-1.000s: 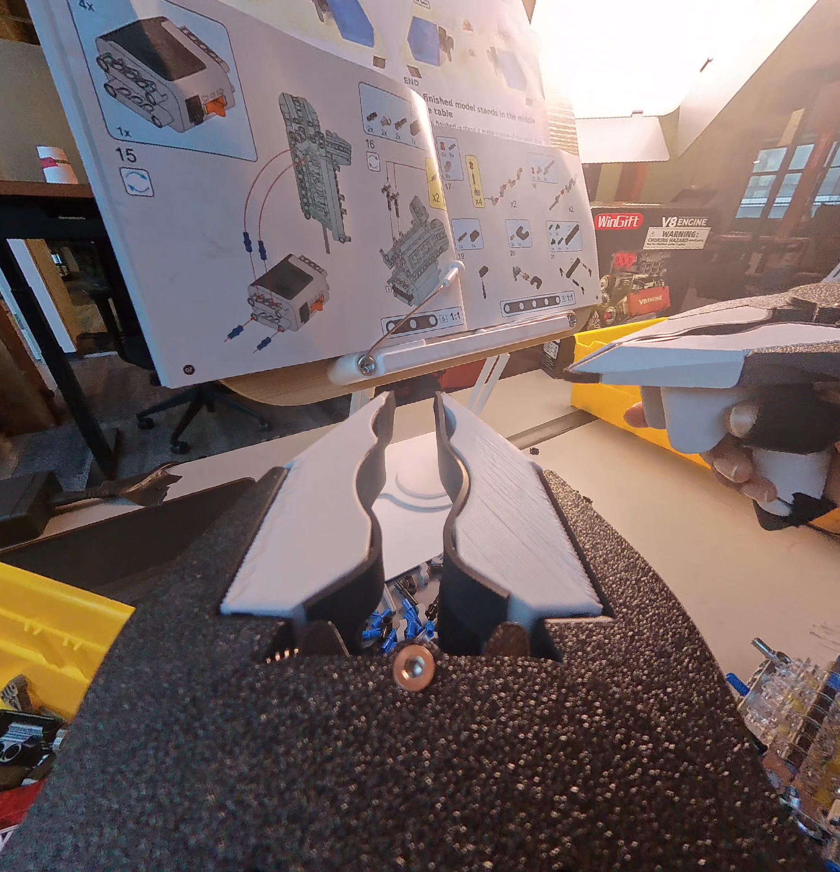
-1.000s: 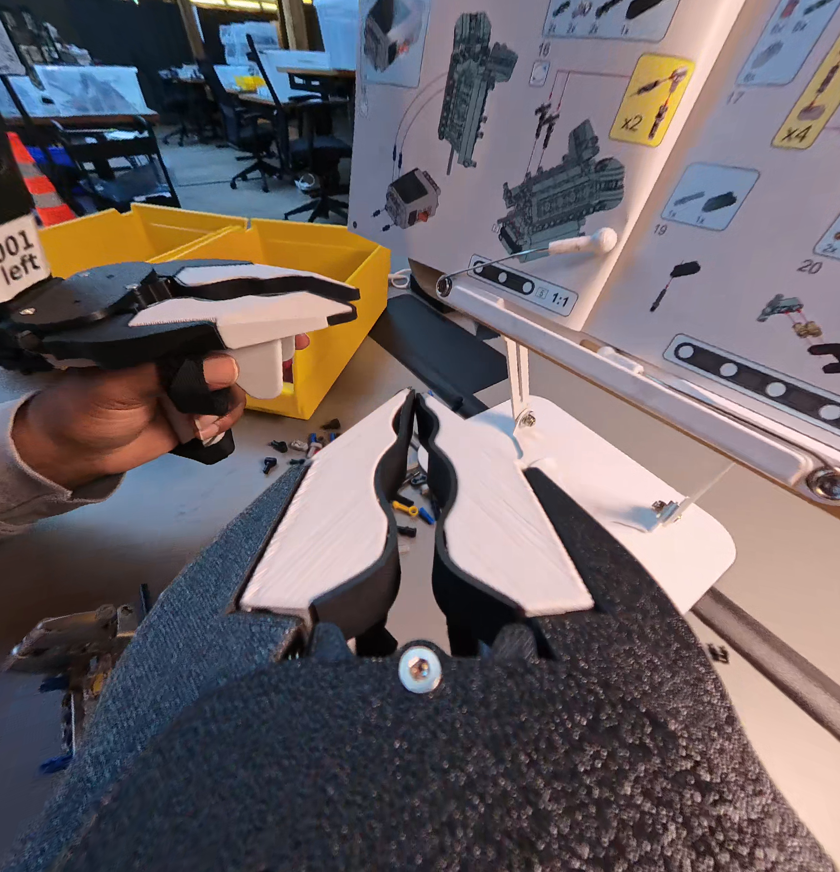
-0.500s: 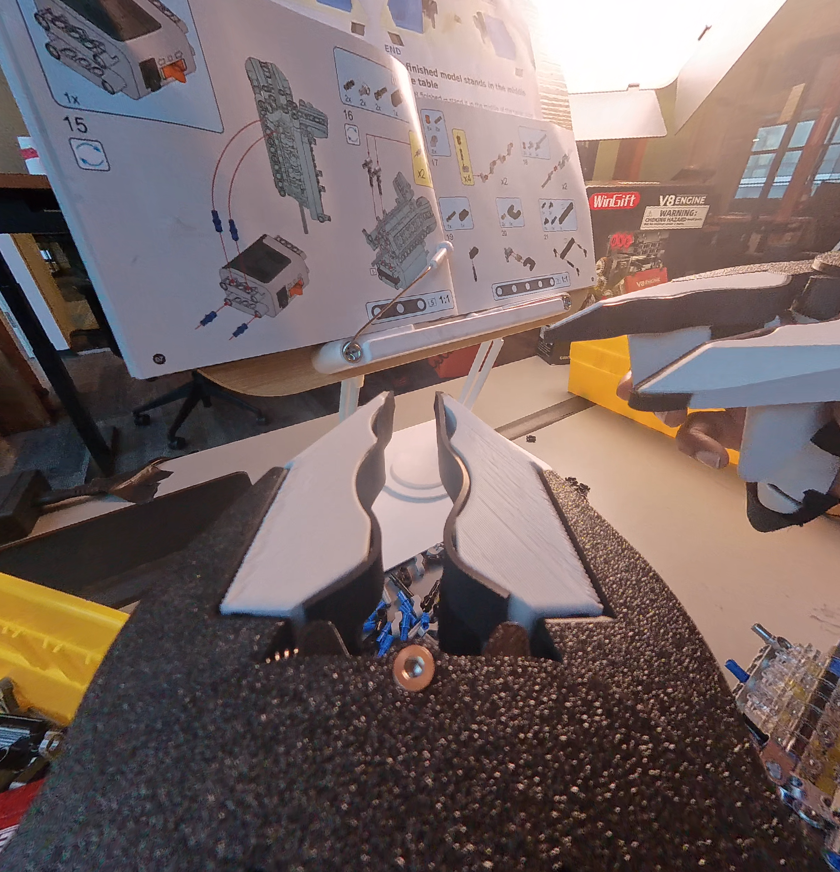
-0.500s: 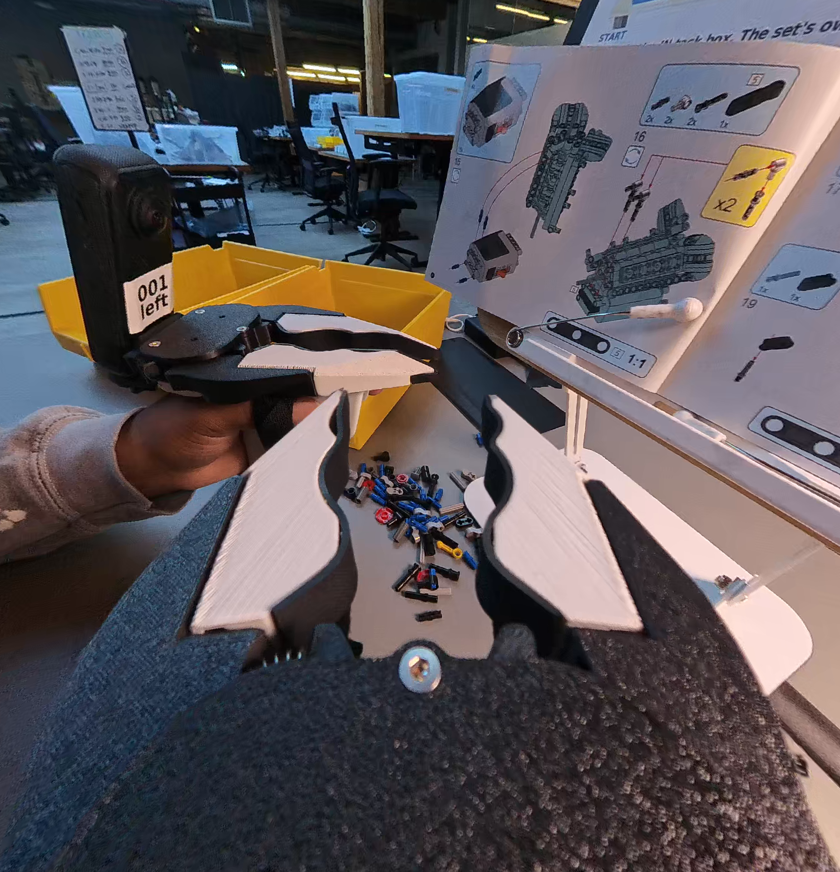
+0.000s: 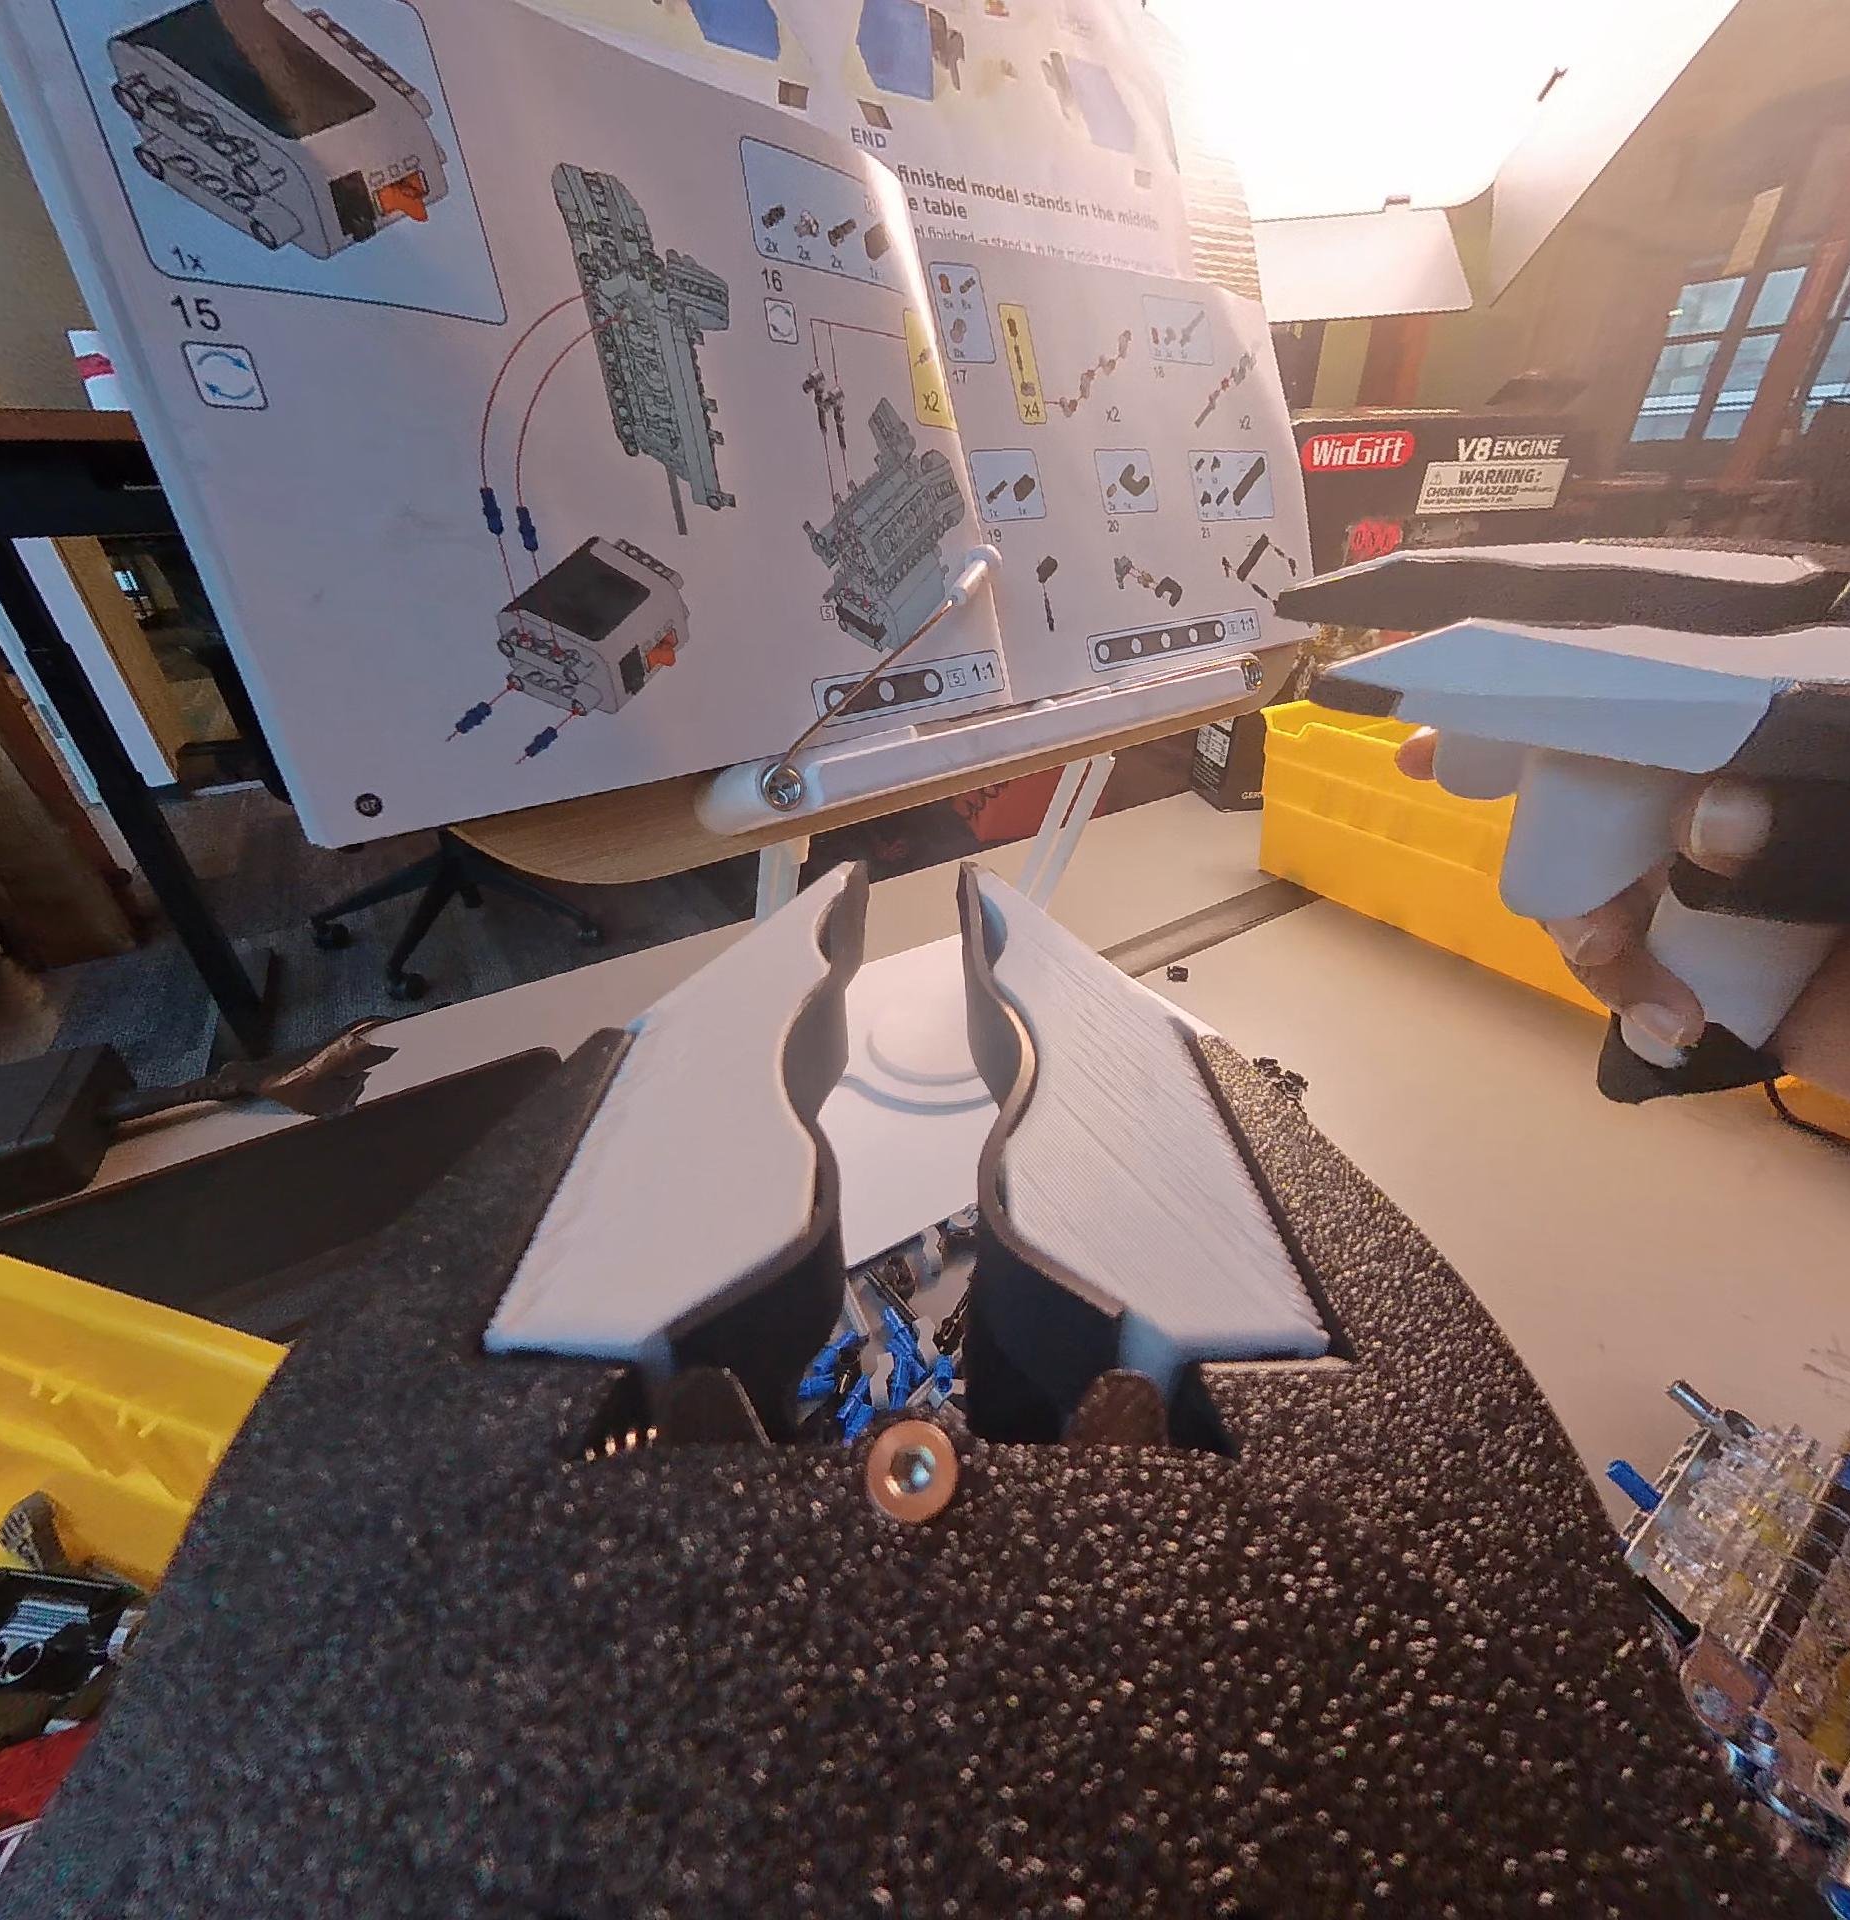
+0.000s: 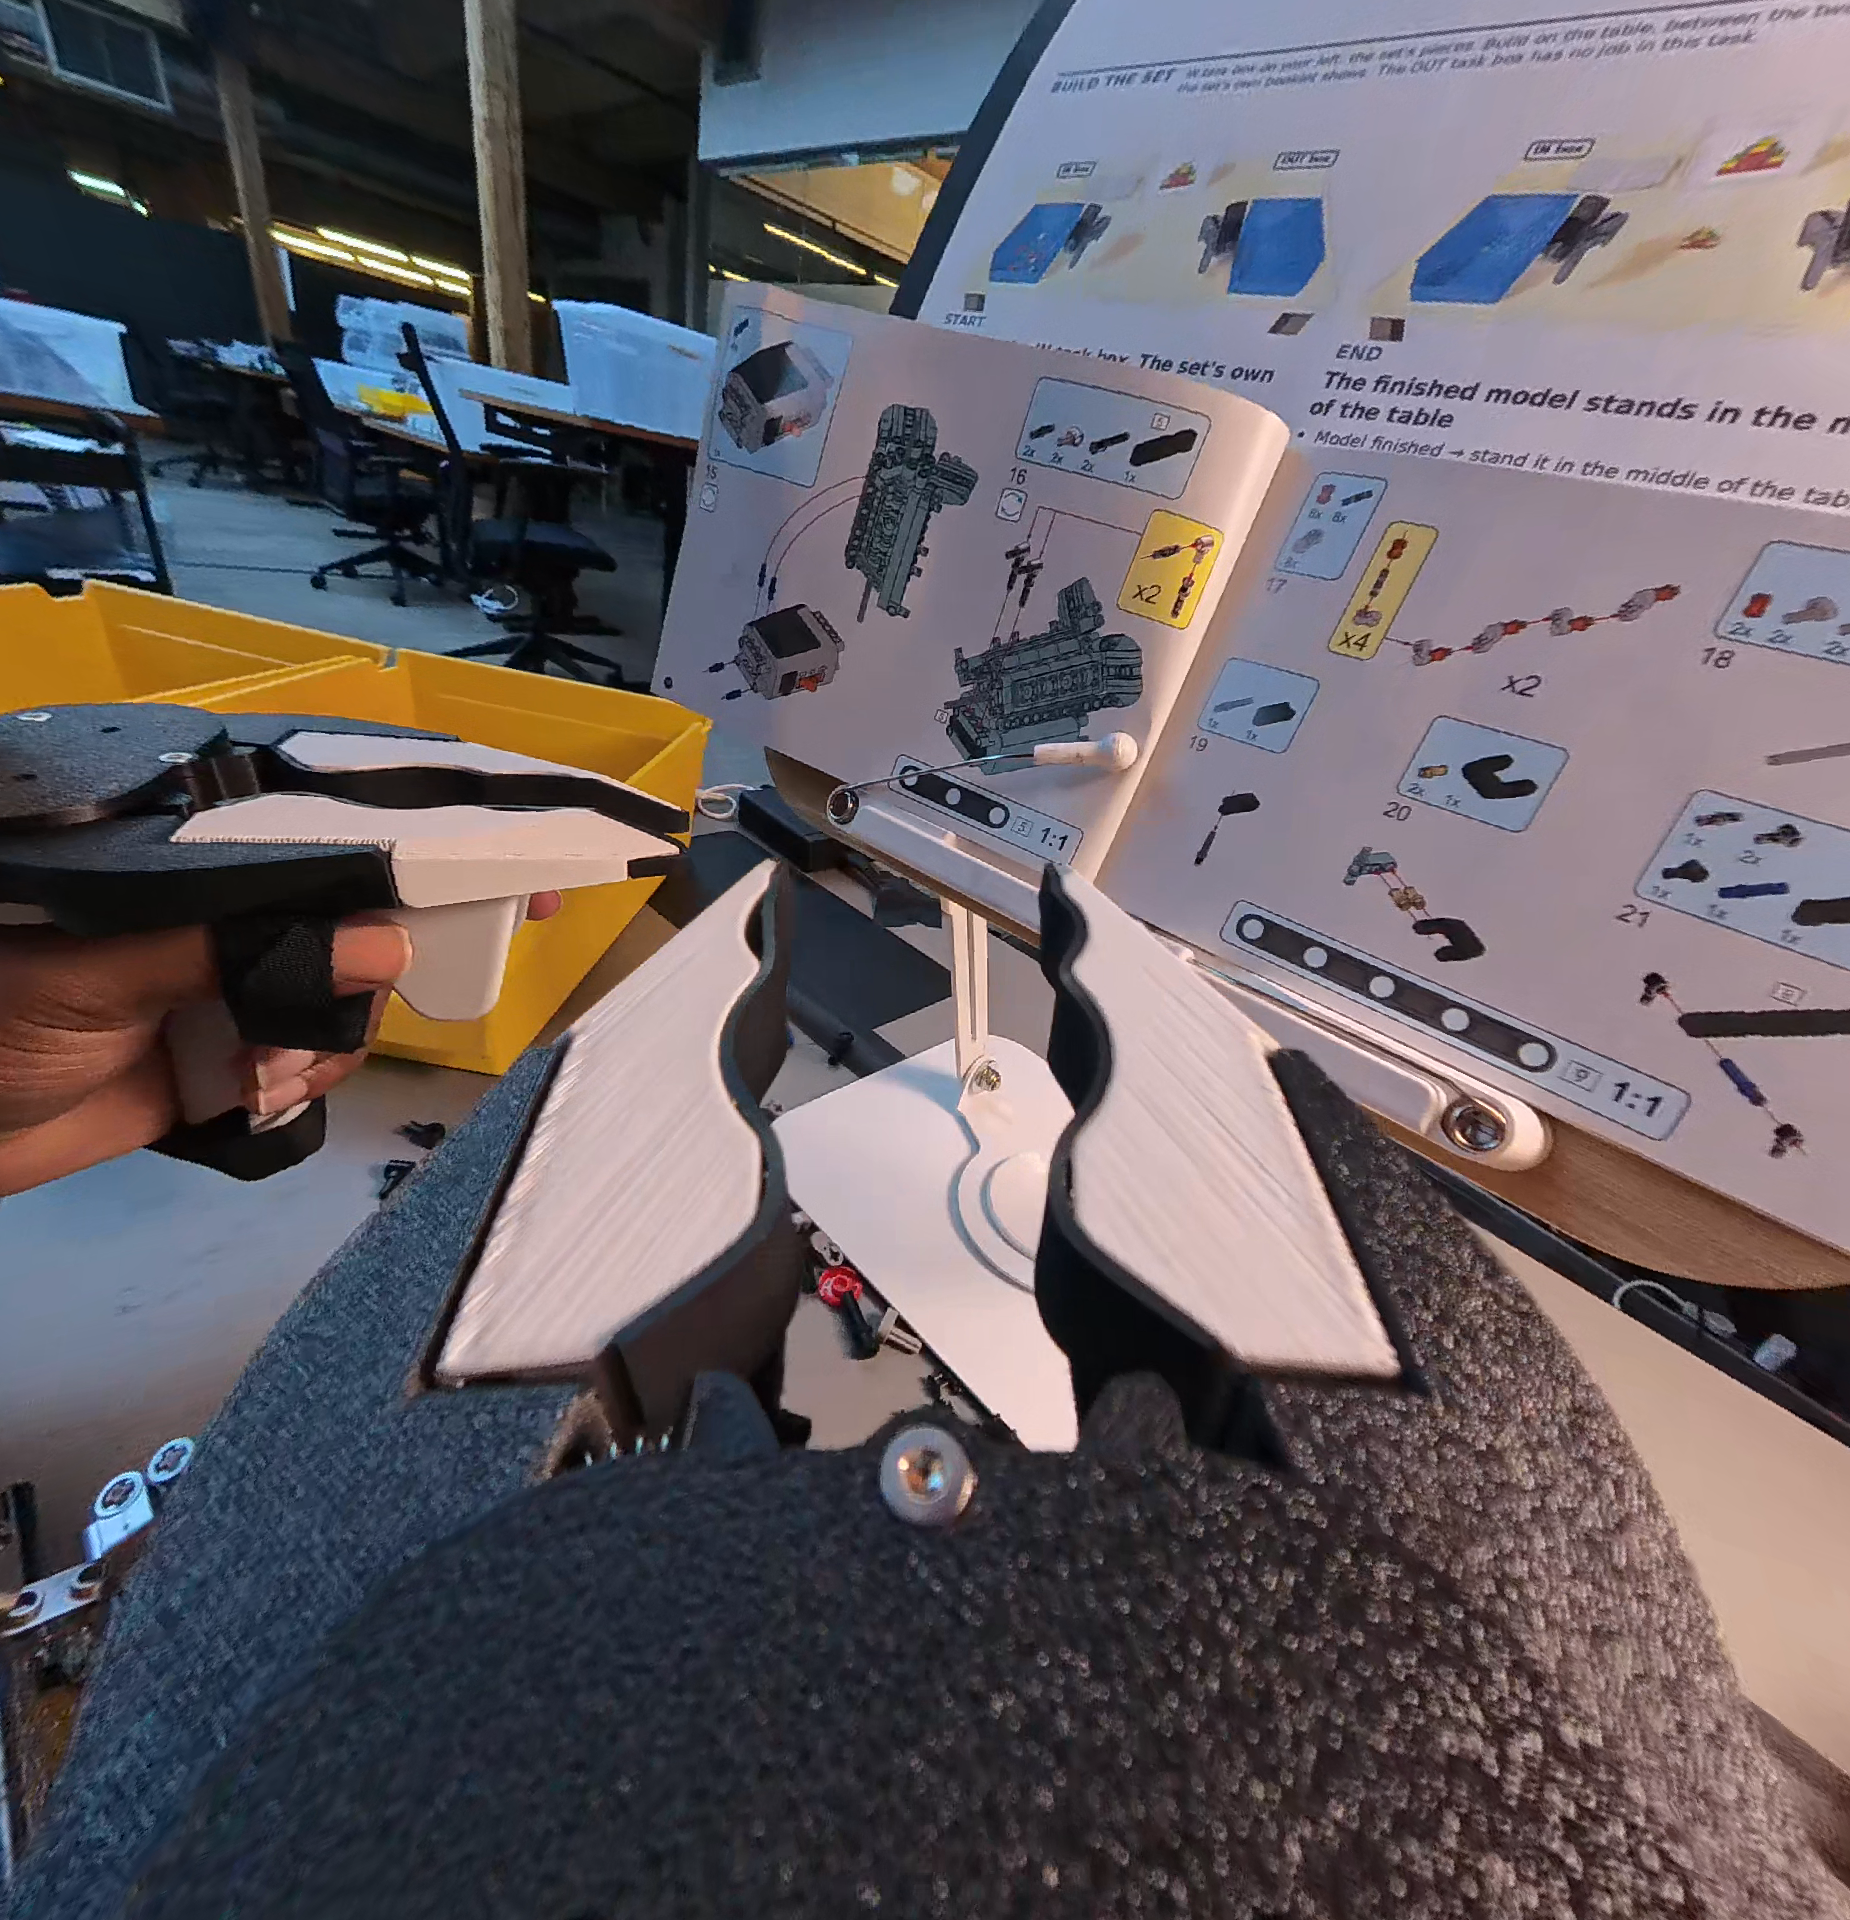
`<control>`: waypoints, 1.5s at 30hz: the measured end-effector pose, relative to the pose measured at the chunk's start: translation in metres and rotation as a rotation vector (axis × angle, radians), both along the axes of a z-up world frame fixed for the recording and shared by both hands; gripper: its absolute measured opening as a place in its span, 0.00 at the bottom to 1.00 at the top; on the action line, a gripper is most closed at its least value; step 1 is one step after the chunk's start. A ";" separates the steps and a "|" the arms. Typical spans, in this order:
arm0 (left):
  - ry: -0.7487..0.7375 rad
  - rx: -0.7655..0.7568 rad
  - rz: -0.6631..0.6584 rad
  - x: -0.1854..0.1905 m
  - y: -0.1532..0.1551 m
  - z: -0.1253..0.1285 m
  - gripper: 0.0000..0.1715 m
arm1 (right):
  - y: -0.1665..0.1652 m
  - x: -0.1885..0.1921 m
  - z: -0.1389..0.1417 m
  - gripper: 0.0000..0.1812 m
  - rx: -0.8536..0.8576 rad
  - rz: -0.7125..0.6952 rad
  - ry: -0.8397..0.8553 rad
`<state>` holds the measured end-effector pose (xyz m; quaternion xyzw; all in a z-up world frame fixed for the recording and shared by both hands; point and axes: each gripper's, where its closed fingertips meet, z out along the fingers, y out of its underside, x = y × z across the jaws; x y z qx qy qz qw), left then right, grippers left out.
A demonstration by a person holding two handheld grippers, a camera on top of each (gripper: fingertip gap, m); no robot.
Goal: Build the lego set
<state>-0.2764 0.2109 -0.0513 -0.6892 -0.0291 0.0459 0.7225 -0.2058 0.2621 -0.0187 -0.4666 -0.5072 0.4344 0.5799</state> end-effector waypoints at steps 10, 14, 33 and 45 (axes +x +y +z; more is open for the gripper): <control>-0.012 0.006 0.000 -0.001 -0.002 0.003 0.10 | -0.003 -0.003 -0.003 0.29 -0.035 0.019 -0.018; -0.009 0.006 -0.004 0.000 -0.002 0.004 0.10 | -0.003 -0.002 -0.003 0.30 -0.040 0.022 -0.020; -0.009 -0.013 -0.009 0.000 0.001 -0.001 0.12 | 0.009 -0.006 -0.008 0.32 -0.056 0.015 -0.061; 0.324 -0.111 0.056 -0.013 0.064 0.027 0.10 | 0.036 -0.009 -0.024 0.29 -0.069 -0.041 -0.147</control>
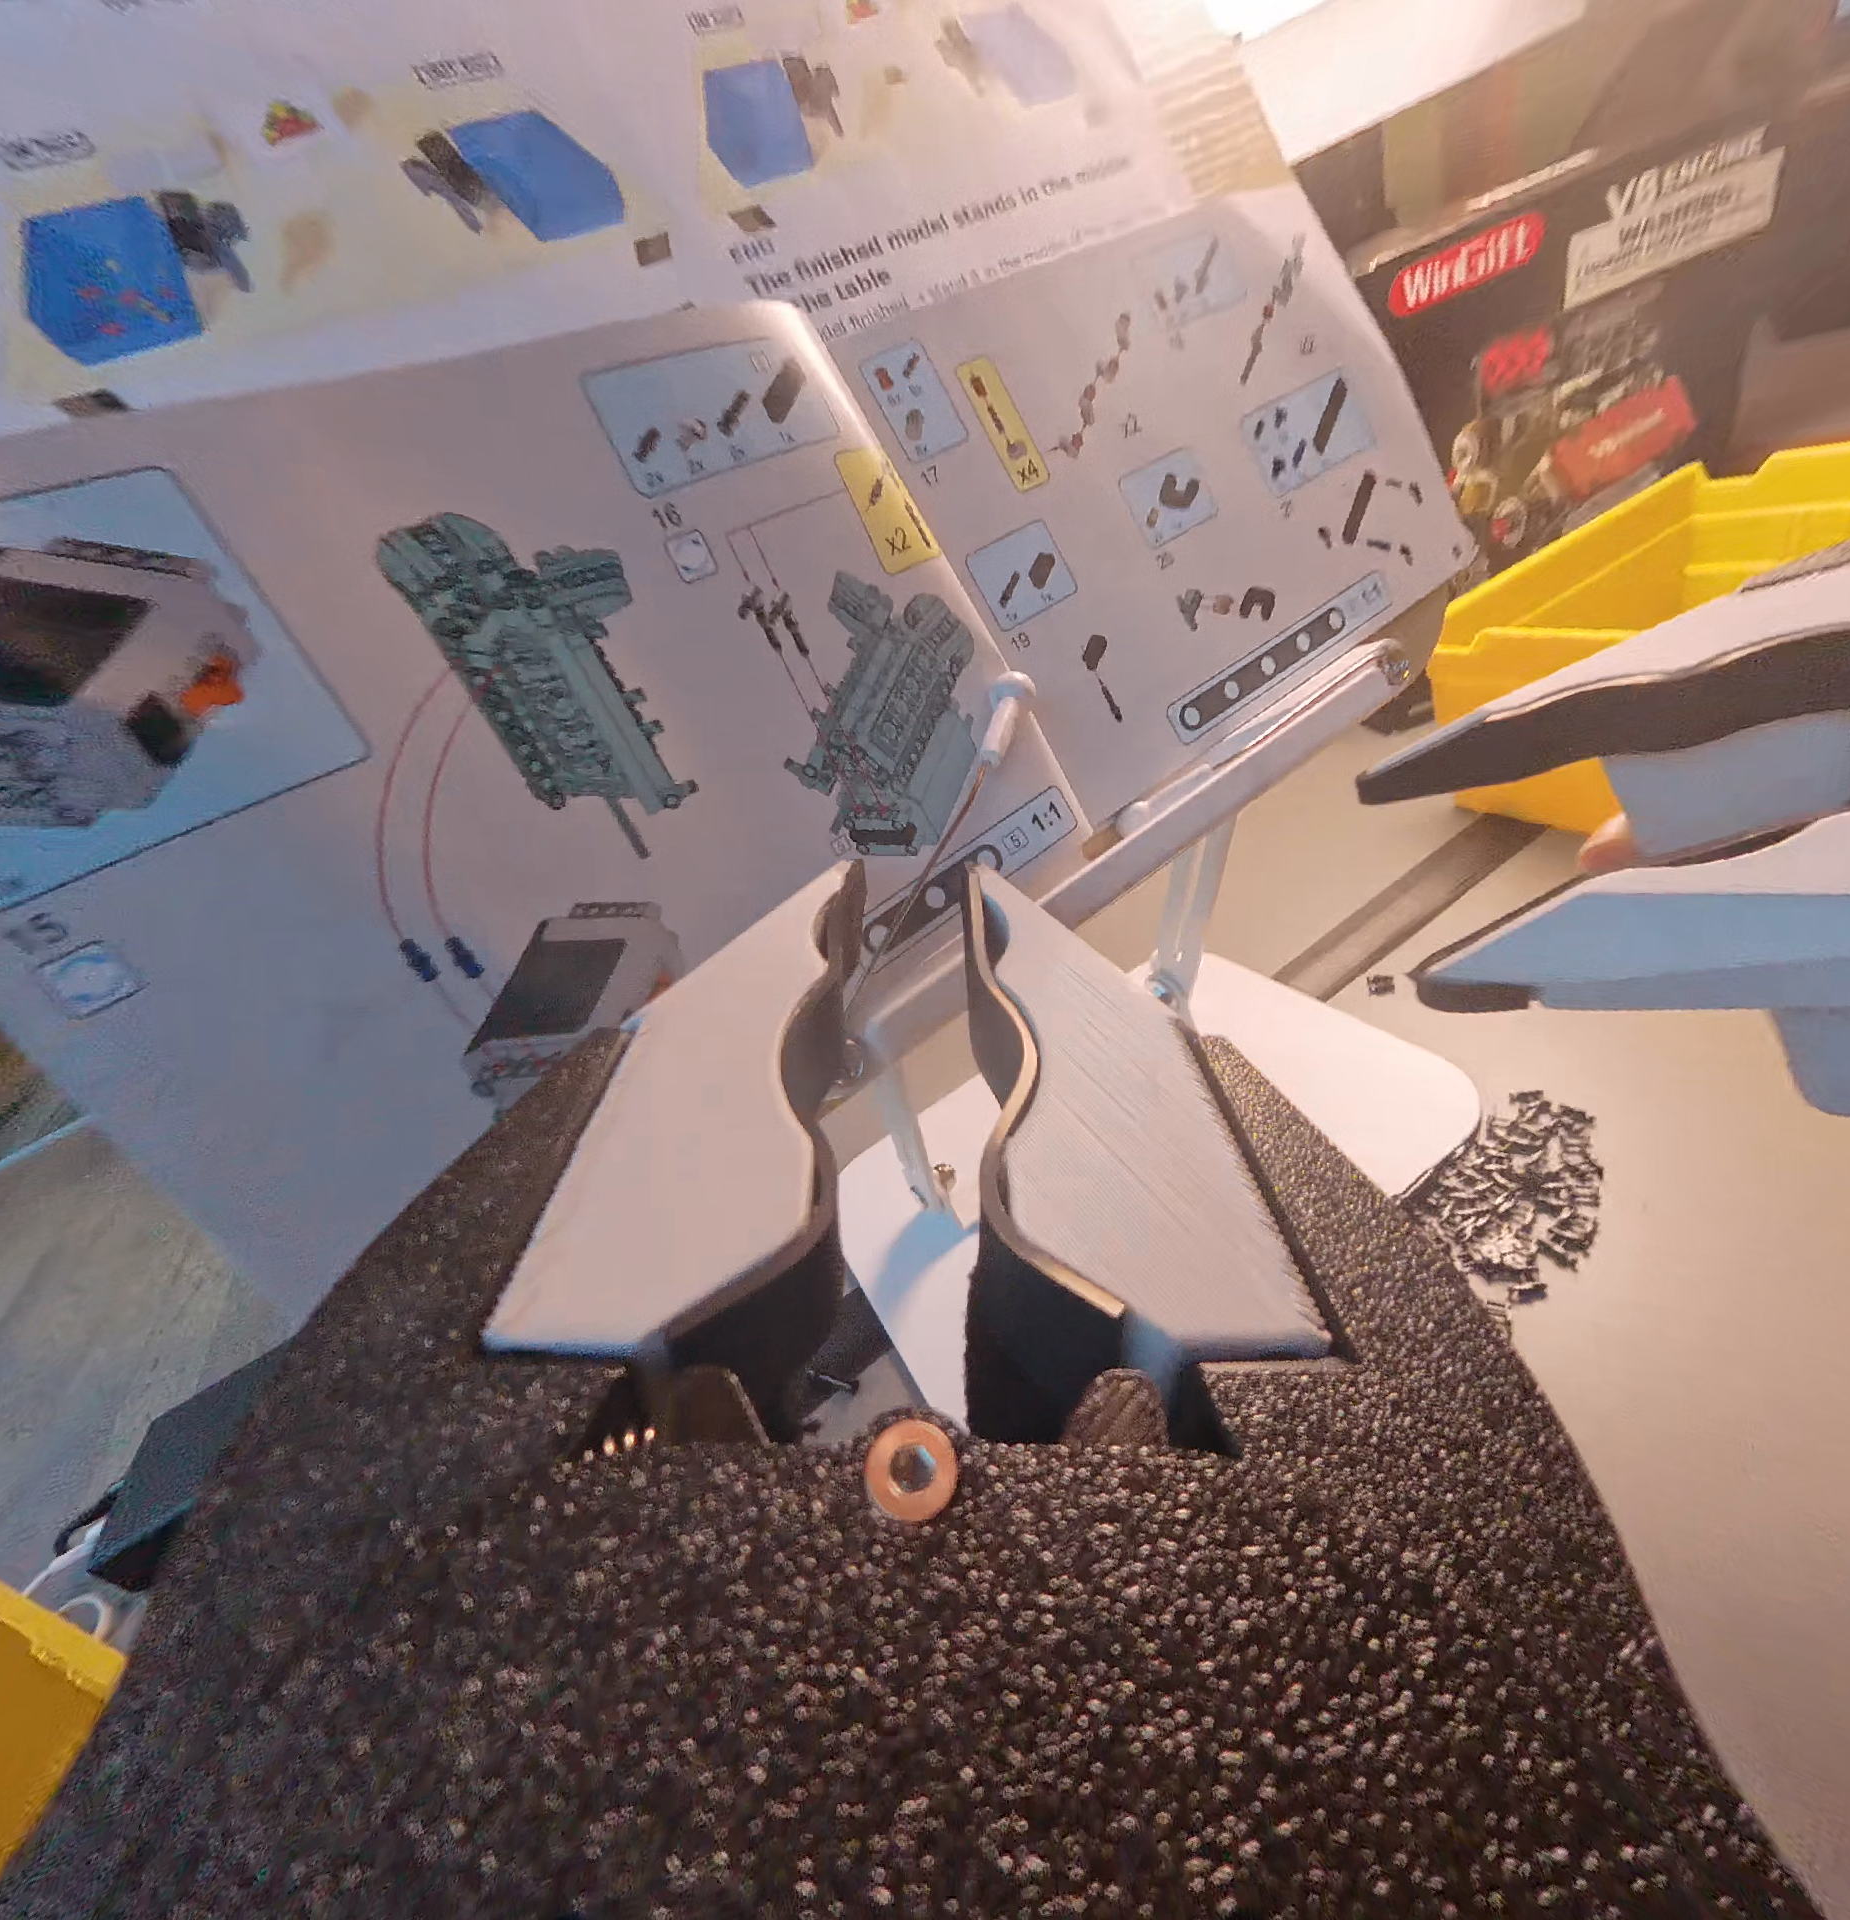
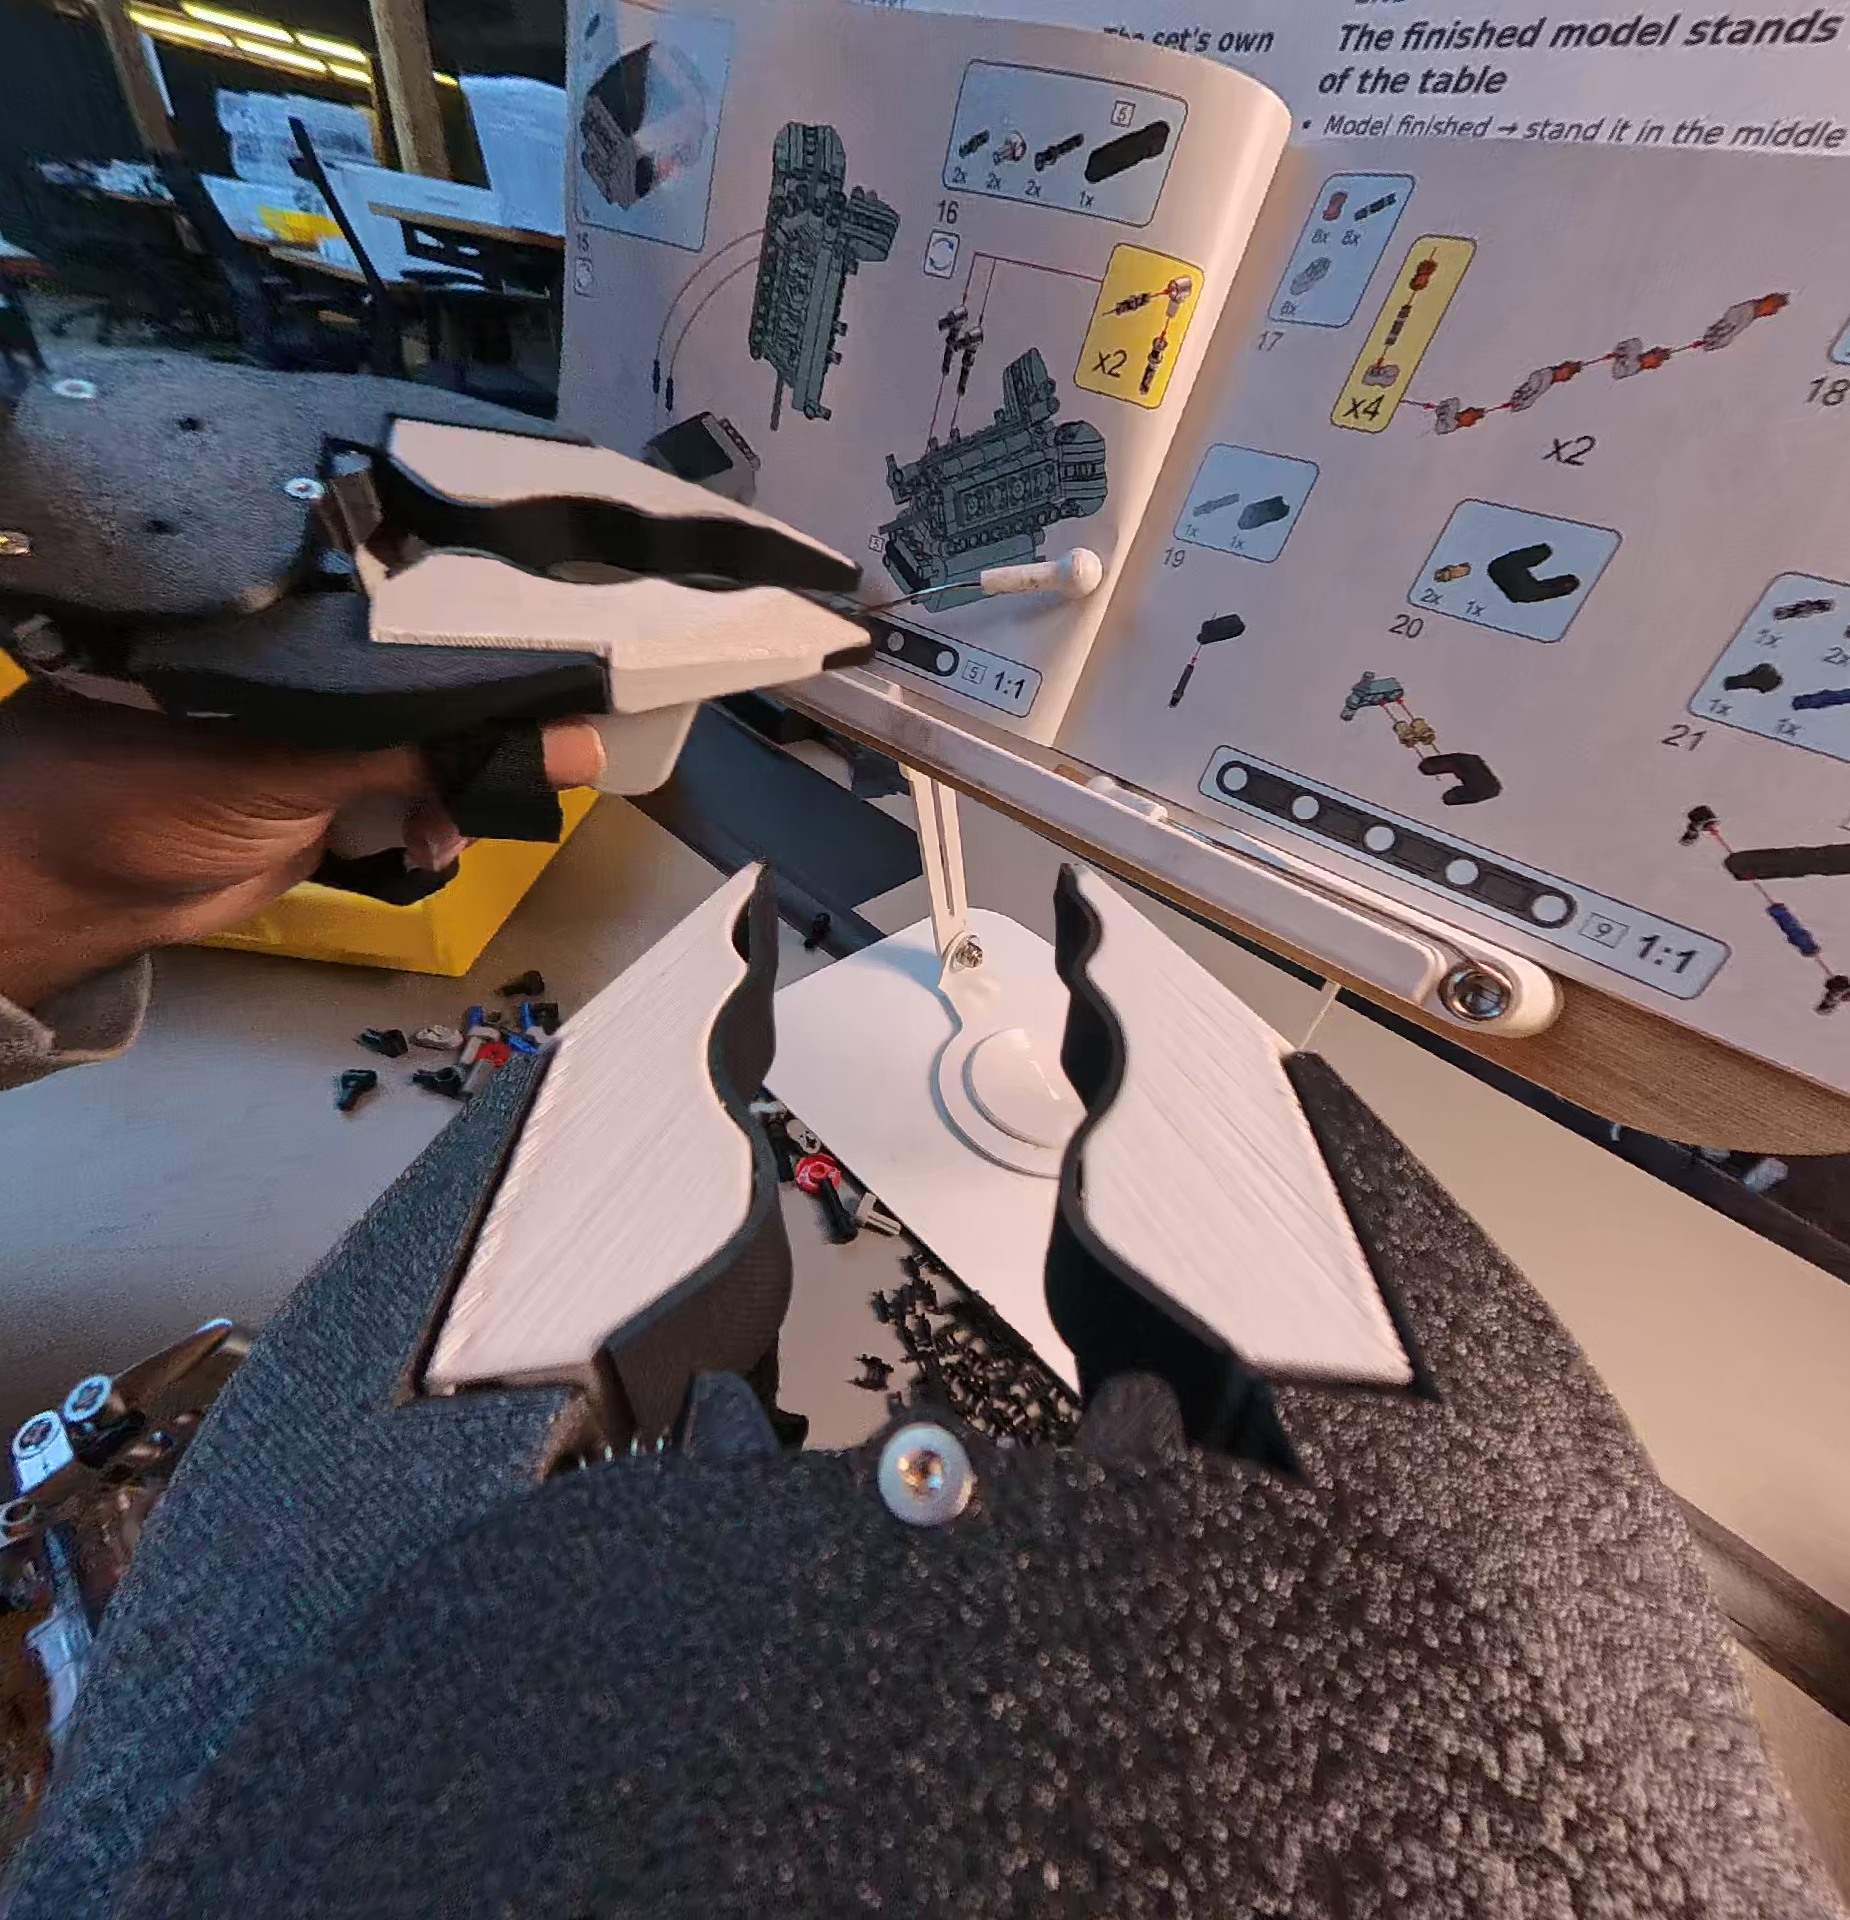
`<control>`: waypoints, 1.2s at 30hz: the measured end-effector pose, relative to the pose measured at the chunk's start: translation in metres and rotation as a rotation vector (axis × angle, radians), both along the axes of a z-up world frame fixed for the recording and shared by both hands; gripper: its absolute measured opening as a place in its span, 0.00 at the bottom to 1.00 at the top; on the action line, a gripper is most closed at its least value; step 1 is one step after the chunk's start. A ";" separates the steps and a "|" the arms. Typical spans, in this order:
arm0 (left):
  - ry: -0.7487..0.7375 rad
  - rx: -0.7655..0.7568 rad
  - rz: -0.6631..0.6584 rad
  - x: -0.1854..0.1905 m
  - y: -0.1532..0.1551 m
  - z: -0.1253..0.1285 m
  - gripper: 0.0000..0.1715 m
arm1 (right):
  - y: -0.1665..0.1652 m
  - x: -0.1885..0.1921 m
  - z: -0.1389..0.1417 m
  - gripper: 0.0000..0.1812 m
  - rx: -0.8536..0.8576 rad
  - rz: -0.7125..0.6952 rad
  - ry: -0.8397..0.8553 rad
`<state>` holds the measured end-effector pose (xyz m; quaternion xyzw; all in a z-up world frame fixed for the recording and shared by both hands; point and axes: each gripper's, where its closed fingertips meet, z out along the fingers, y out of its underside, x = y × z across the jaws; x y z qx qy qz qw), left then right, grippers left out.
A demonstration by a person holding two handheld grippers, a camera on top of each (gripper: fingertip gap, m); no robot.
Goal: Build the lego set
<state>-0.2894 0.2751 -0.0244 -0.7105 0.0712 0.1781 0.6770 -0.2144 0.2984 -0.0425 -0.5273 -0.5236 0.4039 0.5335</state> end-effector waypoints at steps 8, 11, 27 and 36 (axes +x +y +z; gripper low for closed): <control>0.255 -0.058 0.056 -0.005 0.005 -0.012 0.01 | 0.004 0.001 -0.020 0.28 -0.088 0.011 -0.020; 0.391 -0.081 0.072 -0.003 0.004 -0.016 0.01 | -0.005 -0.002 -0.028 0.28 -0.071 0.020 -0.046; -0.066 0.053 -0.031 0.013 -0.014 -0.016 0.07 | -0.008 0.004 -0.004 0.29 -0.064 0.022 0.028; -0.249 0.143 0.002 0.000 -0.047 -0.005 0.22 | -0.004 0.015 0.023 0.29 -0.049 0.005 0.094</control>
